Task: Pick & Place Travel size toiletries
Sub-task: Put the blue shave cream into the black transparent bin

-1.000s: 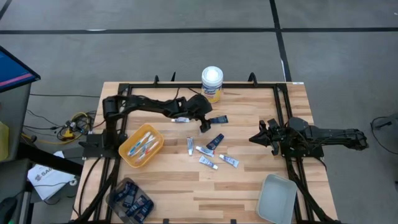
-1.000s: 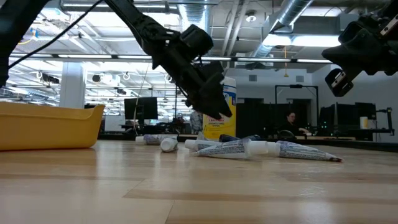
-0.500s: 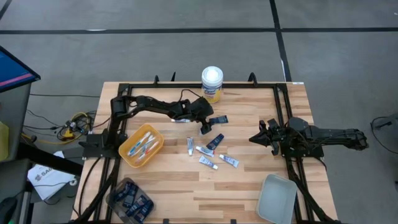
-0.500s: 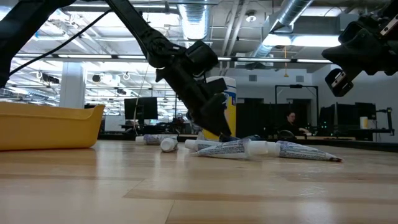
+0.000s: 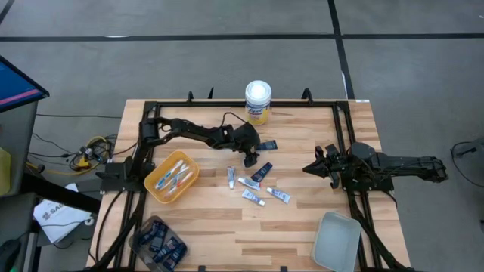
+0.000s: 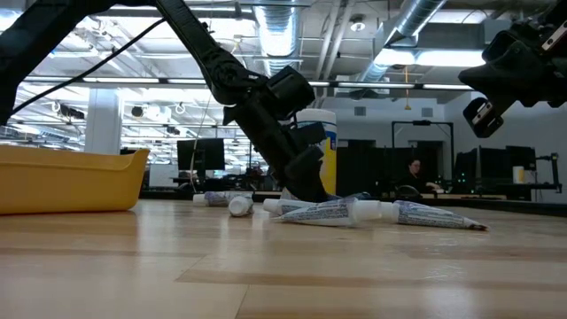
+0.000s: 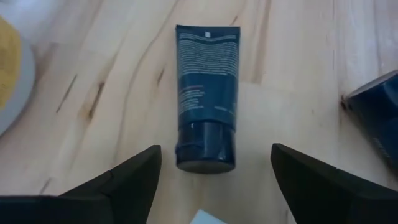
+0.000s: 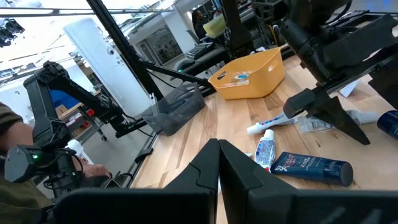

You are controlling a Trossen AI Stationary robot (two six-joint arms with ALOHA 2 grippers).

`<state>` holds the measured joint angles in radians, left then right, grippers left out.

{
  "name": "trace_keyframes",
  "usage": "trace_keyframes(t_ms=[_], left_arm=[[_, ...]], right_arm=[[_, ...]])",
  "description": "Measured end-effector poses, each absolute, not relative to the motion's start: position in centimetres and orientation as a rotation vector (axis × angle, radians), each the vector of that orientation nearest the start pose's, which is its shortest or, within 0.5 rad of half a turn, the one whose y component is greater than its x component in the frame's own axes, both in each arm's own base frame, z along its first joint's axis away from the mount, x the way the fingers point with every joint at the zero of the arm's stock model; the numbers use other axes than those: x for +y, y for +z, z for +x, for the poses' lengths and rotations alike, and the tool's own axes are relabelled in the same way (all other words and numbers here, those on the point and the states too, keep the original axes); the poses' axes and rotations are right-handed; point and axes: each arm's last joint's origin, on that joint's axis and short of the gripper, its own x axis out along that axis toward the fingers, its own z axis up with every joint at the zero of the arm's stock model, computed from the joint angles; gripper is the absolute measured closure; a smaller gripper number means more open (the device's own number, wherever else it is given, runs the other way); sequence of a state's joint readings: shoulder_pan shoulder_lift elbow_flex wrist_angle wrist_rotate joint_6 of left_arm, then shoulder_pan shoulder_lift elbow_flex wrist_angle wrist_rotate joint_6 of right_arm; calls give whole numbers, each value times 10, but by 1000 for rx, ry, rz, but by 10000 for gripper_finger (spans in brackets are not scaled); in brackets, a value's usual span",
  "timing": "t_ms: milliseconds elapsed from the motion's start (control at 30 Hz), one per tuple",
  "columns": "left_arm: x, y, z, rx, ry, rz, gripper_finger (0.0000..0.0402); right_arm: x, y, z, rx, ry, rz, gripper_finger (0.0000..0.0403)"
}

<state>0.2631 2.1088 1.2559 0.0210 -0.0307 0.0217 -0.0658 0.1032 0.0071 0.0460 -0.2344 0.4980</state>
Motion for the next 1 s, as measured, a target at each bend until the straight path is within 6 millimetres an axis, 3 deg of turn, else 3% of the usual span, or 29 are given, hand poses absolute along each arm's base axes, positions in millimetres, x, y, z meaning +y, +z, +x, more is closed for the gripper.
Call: trace_keyframes(t_ms=[667, 1000], left_arm=[[114, 114, 412, 834, 229, 19, 263], [113, 115, 412, 831, 230, 14, 278]], right_arm=[[0, 162, 103, 90, 152, 504, 403], [0, 162, 103, 90, 152, 504, 403]])
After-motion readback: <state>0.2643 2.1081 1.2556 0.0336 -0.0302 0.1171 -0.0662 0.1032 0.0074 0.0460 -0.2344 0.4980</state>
